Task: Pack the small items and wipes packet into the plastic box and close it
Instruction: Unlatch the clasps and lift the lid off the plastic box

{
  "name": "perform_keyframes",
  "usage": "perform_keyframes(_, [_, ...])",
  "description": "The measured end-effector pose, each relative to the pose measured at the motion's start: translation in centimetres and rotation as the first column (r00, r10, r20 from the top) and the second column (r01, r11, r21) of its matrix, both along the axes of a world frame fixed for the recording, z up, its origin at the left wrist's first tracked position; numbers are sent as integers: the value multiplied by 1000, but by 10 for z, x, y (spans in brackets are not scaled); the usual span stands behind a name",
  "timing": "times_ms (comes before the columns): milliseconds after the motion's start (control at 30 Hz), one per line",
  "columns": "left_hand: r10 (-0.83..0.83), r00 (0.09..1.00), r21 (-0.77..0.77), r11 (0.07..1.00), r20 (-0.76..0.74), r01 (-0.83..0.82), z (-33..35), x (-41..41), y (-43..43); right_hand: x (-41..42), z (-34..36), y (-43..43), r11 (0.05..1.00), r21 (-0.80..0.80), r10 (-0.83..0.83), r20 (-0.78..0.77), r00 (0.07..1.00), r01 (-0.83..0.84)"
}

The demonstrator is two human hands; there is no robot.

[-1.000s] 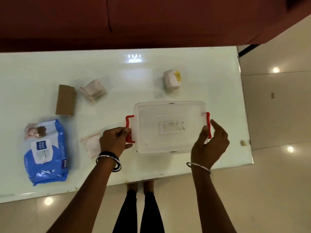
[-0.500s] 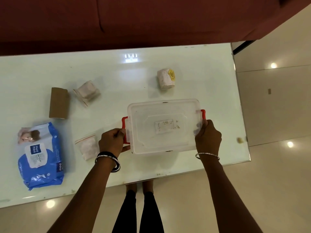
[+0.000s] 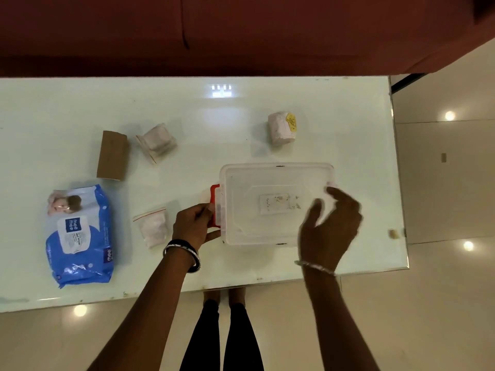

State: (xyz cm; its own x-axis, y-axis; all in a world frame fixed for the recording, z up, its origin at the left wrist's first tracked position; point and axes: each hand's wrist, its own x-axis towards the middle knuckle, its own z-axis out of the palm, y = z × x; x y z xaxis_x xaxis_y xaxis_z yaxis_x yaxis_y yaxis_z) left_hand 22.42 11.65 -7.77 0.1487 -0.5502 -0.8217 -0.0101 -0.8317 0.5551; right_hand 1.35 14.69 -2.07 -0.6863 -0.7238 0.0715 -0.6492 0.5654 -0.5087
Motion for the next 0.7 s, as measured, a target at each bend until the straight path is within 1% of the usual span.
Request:
perform_keyframes(67, [14, 999, -1, 1000, -35, -14, -2, 2, 1, 43, 8, 0, 970, 28, 239, 39, 970, -241])
perform_keyframes(100, [23, 998, -1, 1000, -55, -23, -2, 3, 1, 62, 11, -1, 933, 70, 348, 75, 934, -353])
perform_keyframes(167, [27, 996, -7, 1000, -83, -27, -3, 6, 2, 91, 12, -5, 813, 211, 536, 92, 839, -543])
perform_keyframes(200, [14, 996, -14, 1000, -85, -15, -4, 7, 2, 99, 10, -8, 748, 293, 601, 82, 795, -596])
perform_keyframes(233, [-6, 996, -21, 1000, -88, 4, -4, 8, 2, 103, 8, -11, 692, 372, 641, 76, 763, -618])
perform_keyframes(300, [-23, 994, -26, 999, -107, 20, -4, 10, 1, 105, 3, -19, 605, 499, 679, 83, 729, -621])
perform_keyframes(367, [-14, 991, -21, 1000, -133, 11, -5, 12, 1, 104, -1, -25, 536, 583, 701, 97, 707, -611])
perform_keyframes(400, [-1, 989, -18, 1000, -151, -2, -5, 12, 0, 105, -1, -28, 517, 605, 707, 97, 701, -605])
perform_keyframes(500, [39, 982, -24, 999, -184, -44, -5, 13, -1, 113, 1, -35, 519, 628, 710, 62, 702, -580])
perform_keyframes(700, [-9, 992, -39, 999, -123, 5, -13, 7, -3, 114, 3, -42, 518, 631, 709, 61, 703, -577])
